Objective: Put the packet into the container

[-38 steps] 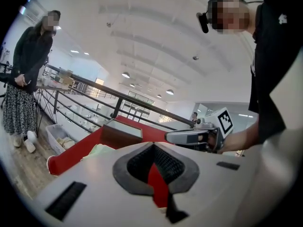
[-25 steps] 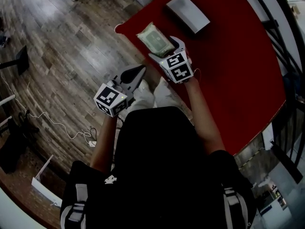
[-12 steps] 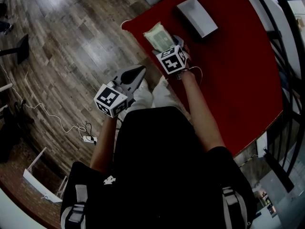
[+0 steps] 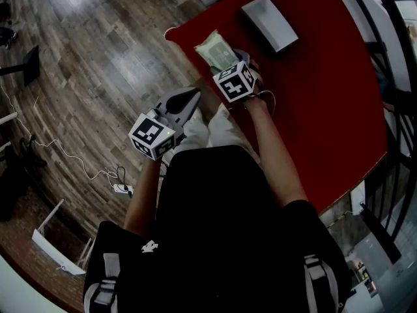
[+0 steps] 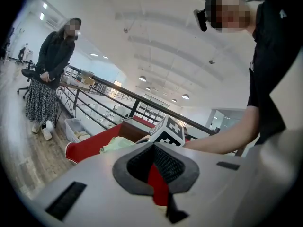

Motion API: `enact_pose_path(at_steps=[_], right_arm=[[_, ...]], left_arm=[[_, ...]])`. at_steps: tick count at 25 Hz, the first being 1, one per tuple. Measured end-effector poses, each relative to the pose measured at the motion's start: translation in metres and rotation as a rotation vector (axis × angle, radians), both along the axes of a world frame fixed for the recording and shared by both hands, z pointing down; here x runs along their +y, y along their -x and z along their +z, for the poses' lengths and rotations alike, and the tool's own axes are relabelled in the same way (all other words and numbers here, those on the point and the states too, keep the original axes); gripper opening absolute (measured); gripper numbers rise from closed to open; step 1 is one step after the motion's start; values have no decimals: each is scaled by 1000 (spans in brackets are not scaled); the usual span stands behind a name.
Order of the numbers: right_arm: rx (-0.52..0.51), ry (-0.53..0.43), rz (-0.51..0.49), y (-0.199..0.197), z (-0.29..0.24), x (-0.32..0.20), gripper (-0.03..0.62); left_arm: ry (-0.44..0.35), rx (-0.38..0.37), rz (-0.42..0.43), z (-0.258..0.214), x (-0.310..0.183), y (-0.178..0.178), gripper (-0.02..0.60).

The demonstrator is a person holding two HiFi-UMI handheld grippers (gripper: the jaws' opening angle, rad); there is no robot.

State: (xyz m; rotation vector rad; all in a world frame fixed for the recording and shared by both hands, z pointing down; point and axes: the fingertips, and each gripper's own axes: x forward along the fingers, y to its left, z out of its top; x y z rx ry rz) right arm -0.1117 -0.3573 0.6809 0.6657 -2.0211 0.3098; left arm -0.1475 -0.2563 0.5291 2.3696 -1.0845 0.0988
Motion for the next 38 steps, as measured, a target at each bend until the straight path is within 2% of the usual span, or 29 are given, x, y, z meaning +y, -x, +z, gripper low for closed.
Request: enact_pose_path(at_steps=[10, 15, 21, 24, 31, 38], right_arm=[[-13, -5, -21, -8, -21, -8, 388], [-19, -40, -6, -18, -45, -25, 388], [-17, -93, 5, -36, -80, -51, 388], [-5, -110, 14, -53, -91, -64, 388], [32, -110, 41, -94, -97, -96, 388], [52, -114, 62, -126, -99, -133, 388]], left_arm=[[-6, 0, 12, 1, -10, -8, 4], [-46, 5, 43, -5, -23, -22, 5], [-58, 64, 74, -20, -40, -37, 5], [-83, 31, 101, -17, -47, -51, 5], [-75, 44, 162, -15, -56, -79, 5], [-55, 50, 148, -8, -64, -86, 5]])
